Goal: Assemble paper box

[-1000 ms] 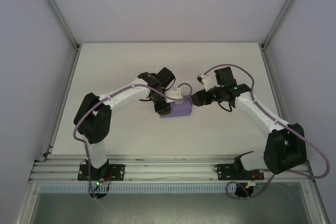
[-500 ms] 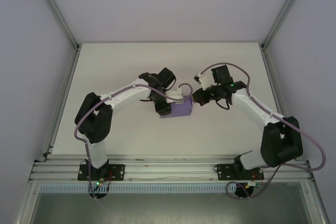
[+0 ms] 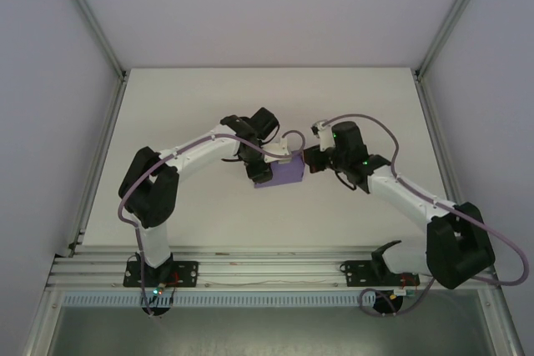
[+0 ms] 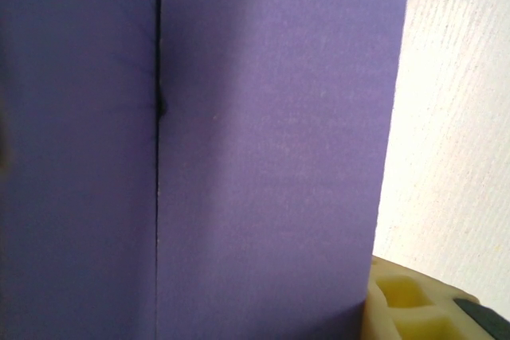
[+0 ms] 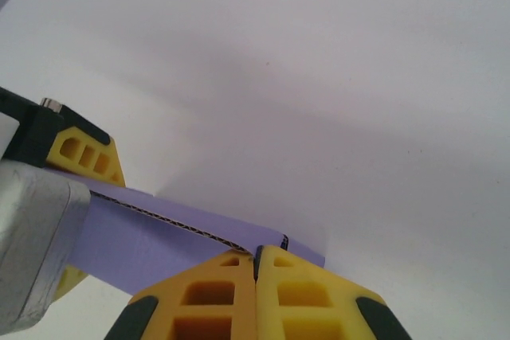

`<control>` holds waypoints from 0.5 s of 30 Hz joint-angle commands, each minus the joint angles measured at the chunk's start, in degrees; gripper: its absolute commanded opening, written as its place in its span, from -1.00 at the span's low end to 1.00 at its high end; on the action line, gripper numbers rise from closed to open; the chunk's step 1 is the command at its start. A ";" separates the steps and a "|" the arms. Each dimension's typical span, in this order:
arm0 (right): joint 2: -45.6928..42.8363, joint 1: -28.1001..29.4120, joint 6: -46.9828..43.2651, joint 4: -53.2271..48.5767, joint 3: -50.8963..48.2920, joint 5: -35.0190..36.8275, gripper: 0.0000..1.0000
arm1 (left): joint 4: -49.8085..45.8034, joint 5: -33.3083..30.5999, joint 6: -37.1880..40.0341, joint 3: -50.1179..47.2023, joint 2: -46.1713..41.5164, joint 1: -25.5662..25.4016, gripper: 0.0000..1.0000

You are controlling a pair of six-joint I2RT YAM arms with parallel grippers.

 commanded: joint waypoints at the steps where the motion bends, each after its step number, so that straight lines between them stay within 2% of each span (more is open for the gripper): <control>1: 1.42 2.12 6.21 1.32 -3.65 2.85 -1.00 | 4.22 0.30 -0.92 0.49 0.37 -0.60 -0.09; 8: -0.91 3.60 11.34 0.32 -5.47 5.44 -1.00 | 6.00 -0.28 -1.42 -0.81 -0.18 -0.60 -0.08; 12: -3.63 3.70 16.41 -9.04 1.71 11.08 -1.00 | 5.21 0.30 -0.81 -0.78 0.25 -0.69 -0.08; 15: -3.95 3.63 16.60 -13.04 6.05 10.42 -1.00 | 4.84 1.23 0.21 -1.00 -0.08 -0.69 -0.08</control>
